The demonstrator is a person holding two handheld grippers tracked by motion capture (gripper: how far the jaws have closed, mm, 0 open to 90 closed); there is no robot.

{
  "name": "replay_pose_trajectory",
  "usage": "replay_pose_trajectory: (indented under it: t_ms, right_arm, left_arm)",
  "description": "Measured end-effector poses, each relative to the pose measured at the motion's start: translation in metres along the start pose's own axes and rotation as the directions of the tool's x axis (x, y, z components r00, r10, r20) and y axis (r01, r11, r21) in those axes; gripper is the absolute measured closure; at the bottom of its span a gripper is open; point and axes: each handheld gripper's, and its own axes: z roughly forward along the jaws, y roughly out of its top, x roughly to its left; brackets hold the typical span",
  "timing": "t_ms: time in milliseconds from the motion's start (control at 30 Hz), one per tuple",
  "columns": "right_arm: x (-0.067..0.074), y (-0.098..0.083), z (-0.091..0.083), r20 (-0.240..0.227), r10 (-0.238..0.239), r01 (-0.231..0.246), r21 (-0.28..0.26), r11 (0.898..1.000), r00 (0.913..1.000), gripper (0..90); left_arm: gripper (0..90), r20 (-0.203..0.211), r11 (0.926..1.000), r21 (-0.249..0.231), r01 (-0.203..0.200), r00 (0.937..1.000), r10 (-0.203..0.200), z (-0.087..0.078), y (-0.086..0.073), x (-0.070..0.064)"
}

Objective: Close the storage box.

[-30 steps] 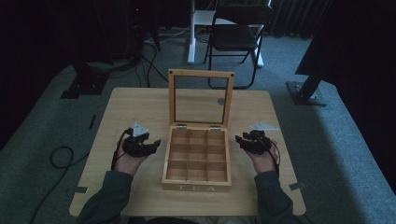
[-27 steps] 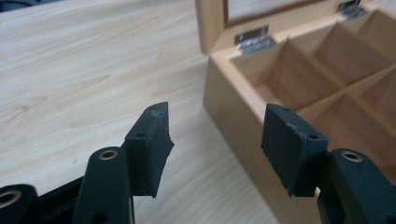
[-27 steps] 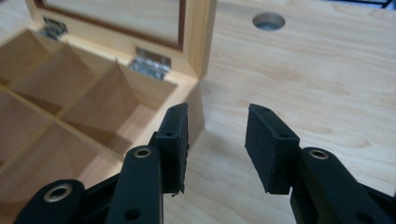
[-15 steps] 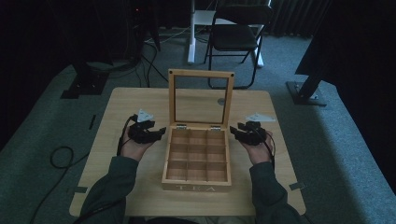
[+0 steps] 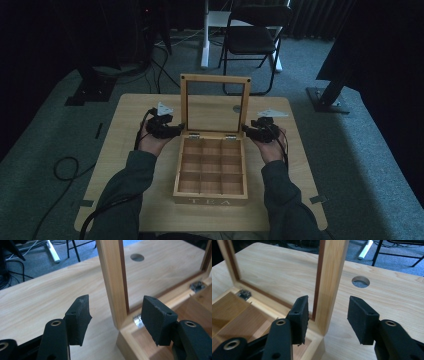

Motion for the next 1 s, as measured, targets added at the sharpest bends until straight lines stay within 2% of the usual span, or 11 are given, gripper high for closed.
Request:
replay_pose_trajectory:
  t_ms: [100, 167, 200, 333, 533, 667, 700, 800, 1000]
  right_arm:
    - [-0.002, 0.006, 0.005, -0.01, 0.025, -0.025, -0.004, 1.0, 0.9996, 50.0]
    - [-0.001, 0.01, 0.008, -0.021, 0.038, -0.038, -0.013, 0.999, 0.9991, 49.4]
    - [-0.001, 0.012, 0.009, -0.018, 0.035, -0.036, -0.012, 0.999, 0.9992, 49.3]
    - [0.001, 0.021, 0.017, -0.015, 0.032, -0.032, -0.002, 0.999, 0.9994, 49.3]
    - [0.002, 0.031, 0.023, -0.024, 0.027, -0.027, 0.001, 1.0, 0.9993, 51.7]
    - [0.001, 0.035, 0.023, -0.033, 0.052, -0.052, -0.006, 0.999, 0.9981, 53.1]
    - [0.001, 0.036, 0.023, -0.035, 0.053, -0.053, -0.006, 0.999, 0.998, 53.7]
    - [0.0, 0.036, 0.021, -0.035, 0.04, -0.041, -0.008, 0.999, 0.9986, 56.3]
    - [0.0, 0.034, 0.018, -0.039, 0.036, -0.037, -0.019, 0.999, 0.9986, 57.7]
  left_arm:
    - [40.6, -0.014, 0.9999, 0.009, 0.01, 0.9999, -0.01, 0.005, 0.007, 0.002]
    - [40.7, -0.013, 0.9995, 0.005, 0.03, 0.9995, -0.03, 0.008, 0.011, 0.005]
    - [40.7, -0.014, 0.999, 0.005, 0.043, 0.999, -0.043, 0.009, 0.014, 0.006]
    - [40.7, -0.014, 0.9989, 0.009, 0.046, 0.9989, -0.046, 0.014, 0.022, 0.006]
    - [42.5, 0.007, 0.9975, 0.002, 0.07, 0.9975, -0.07, 0.021, 0.034, 0.005]
    - [46.2, 0.042, 0.9963, -0.011, 0.085, 0.9955, -0.084, 0.025, 0.041, 0.003]
    - [47.6, 0.053, 0.995, -0.02, 0.097, 0.9939, -0.096, 0.025, 0.043, 0.001]
    - [45.8, 0.051, 0.9897, -0.019, 0.142, 0.9887, -0.141, 0.026, 0.045, -0.001]
    - [49.6, 0.066, 0.9903, -0.026, 0.136, 0.9887, -0.134, 0.021, 0.043, 0.0]
